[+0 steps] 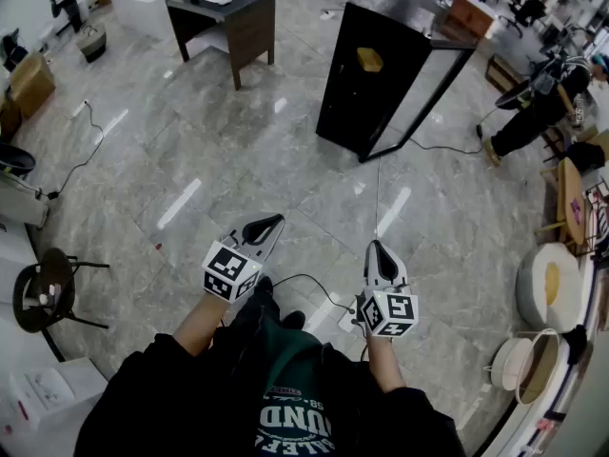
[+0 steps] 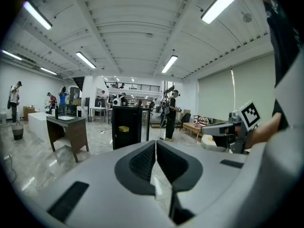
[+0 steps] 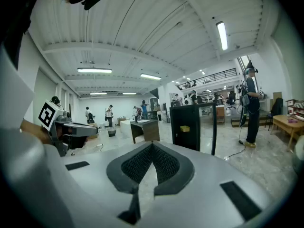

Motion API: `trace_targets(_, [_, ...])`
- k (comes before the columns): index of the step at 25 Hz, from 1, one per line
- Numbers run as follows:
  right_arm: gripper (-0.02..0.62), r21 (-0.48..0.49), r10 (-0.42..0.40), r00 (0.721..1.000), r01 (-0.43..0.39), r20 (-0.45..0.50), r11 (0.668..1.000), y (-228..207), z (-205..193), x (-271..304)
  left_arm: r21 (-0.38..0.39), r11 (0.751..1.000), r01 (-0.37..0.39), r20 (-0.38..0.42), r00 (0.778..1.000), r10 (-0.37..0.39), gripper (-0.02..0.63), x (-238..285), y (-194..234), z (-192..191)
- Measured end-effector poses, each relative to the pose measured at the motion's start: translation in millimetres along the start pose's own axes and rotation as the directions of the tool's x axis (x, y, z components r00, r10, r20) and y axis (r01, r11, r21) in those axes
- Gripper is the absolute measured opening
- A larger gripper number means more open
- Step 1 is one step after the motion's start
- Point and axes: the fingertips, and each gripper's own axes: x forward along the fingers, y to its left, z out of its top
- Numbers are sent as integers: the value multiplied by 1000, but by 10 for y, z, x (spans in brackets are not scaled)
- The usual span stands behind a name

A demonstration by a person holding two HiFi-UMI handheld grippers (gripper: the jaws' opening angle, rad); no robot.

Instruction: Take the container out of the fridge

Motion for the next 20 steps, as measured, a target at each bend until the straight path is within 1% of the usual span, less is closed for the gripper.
trace_targets(3, [34,7,14,1000,-14,9,1000,4,-22,-50,-8,1000,14,37,999,-13,15,-45,-35,25])
trace_targets(7, [35,35,8,999,-9,36,999,-49,-30,-106,24,1000,16,58,998,-17,15,-58,-71,16])
trace_targets(12, [35,19,-24,999,23,43,1000,-141,-84,-134,10,998,60,69,996,-61,15,-30,-119,-41])
trace_targets(15, [35,15,-35,999,35,36,999,-173,-110,-136,23,997,71,68,995,-72,15,-41,-137,-48])
trace_targets(20, [35,-13,-21,999,22,49,1000,-135,-50,-156,49,995,83,90,992,-87,15,-117,-170,28])
